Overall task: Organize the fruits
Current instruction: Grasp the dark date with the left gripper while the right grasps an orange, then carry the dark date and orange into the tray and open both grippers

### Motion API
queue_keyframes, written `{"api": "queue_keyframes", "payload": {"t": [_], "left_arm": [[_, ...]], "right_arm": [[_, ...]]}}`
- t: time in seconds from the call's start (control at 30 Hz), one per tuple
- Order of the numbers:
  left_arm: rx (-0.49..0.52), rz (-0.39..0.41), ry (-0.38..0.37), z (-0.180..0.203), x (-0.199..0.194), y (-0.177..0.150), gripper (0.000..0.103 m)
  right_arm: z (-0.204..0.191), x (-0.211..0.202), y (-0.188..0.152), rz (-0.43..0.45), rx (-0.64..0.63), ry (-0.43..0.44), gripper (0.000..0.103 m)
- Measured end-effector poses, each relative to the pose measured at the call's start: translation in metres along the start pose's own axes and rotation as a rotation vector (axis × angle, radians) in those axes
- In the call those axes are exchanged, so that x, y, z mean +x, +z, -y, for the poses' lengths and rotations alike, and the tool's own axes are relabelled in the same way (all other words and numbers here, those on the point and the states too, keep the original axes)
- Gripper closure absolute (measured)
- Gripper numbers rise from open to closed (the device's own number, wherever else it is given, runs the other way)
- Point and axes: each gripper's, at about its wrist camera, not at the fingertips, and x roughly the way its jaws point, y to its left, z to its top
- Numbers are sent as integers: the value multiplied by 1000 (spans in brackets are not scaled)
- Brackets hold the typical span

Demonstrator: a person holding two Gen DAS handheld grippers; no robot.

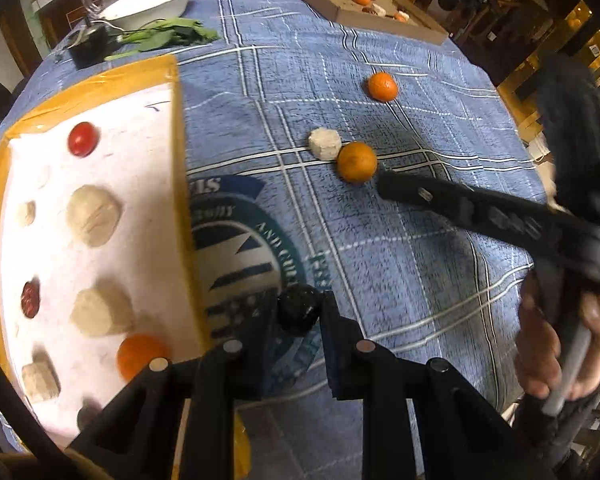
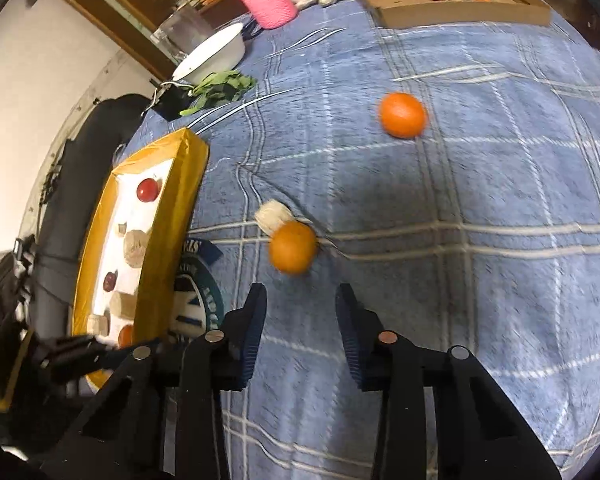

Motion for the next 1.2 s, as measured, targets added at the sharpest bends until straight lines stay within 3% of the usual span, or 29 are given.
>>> {"api": "queue_keyframes", "payload": {"t": [0.23, 0.43, 0.83, 1.2], "left_arm": [[17, 28, -7, -8, -12, -6, 80], [26, 38, -25, -6, -17, -14, 80], [29, 76, -22, 3, -38, -43, 80], [-12, 92, -19, -12, -55, -84, 80]], "right_arm": [[3, 26, 16, -36, 66, -11, 74], [-3, 23, 10, -18, 73, -45, 77], [-30, -22, -70, 28, 47, -47, 77], [-80, -34, -111, 17, -36, -49, 77]]}}
